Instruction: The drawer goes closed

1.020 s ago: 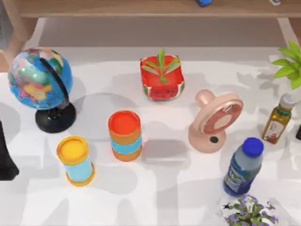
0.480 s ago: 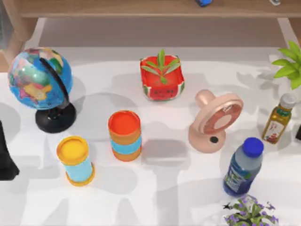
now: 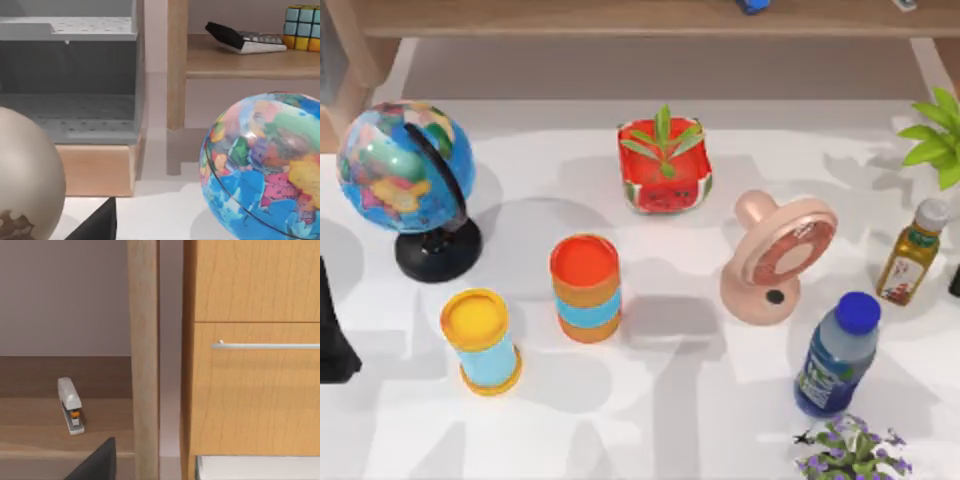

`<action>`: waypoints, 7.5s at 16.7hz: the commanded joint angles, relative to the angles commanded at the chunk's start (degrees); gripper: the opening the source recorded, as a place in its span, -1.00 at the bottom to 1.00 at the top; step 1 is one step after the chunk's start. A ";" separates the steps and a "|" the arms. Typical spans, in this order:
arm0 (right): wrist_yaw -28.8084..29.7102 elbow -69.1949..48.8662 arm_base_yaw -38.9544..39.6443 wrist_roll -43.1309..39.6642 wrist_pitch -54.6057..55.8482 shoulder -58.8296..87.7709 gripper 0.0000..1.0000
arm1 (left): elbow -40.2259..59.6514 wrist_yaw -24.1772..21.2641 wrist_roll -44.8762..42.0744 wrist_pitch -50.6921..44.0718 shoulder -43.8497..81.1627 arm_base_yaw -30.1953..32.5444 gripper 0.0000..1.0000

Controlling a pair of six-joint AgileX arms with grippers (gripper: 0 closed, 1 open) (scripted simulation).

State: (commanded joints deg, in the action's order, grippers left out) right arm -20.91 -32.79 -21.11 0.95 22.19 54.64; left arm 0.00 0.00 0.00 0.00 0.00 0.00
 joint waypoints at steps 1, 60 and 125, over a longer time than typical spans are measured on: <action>-1.01 -1.63 -1.07 0.01 1.10 2.83 1.00 | 0.00 0.00 0.00 0.00 0.00 0.00 1.00; -16.64 3.40 -18.35 -89.92 67.12 63.43 -0.21 | 0.00 0.00 0.00 0.00 0.00 0.00 1.00; -1.21 -39.12 -3.88 -89.83 41.63 81.28 0.06 | 0.00 0.00 0.00 0.00 0.00 0.00 1.00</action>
State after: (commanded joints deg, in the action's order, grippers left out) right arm -22.12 -71.91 -24.99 -88.88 63.83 135.92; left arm 0.00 0.00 0.00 0.00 0.00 0.00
